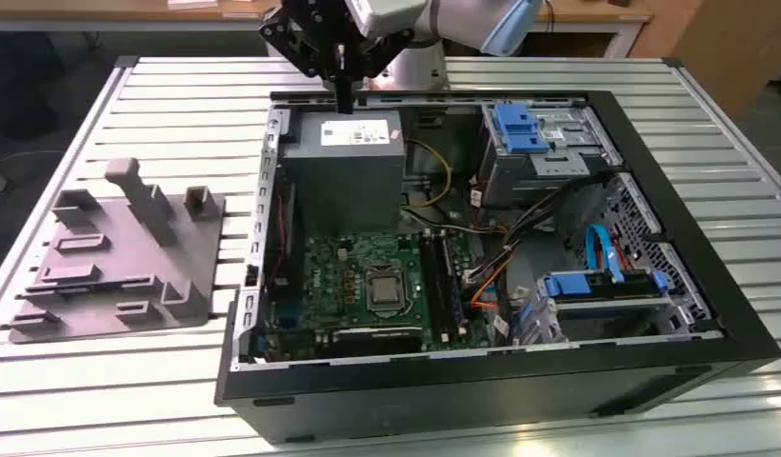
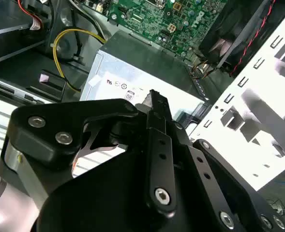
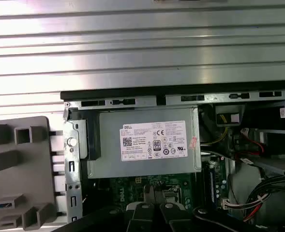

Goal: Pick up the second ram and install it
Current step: 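Reach for the second ram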

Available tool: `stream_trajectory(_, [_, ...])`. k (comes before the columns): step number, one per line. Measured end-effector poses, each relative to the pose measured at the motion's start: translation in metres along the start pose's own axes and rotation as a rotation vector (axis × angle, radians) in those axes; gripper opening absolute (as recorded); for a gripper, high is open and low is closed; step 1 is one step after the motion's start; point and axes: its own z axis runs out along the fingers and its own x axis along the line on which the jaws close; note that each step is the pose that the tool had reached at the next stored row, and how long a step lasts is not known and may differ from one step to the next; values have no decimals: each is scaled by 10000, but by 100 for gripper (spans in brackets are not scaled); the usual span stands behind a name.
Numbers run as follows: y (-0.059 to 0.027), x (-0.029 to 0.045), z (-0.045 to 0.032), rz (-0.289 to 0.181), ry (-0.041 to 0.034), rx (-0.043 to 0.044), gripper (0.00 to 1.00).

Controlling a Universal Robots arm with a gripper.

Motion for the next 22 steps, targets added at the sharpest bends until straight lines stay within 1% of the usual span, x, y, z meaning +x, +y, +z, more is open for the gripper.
stream_trajectory(3, [0,4,0,1,-1,0,10])
stream_trajectory(4, [-2,21,-1,1,1,1,10])
stream_trajectory(5, [-4,55,-2,0,1,1,10])
stream_trajectory(22, [-62,825,-14,0,-16,-1,10])
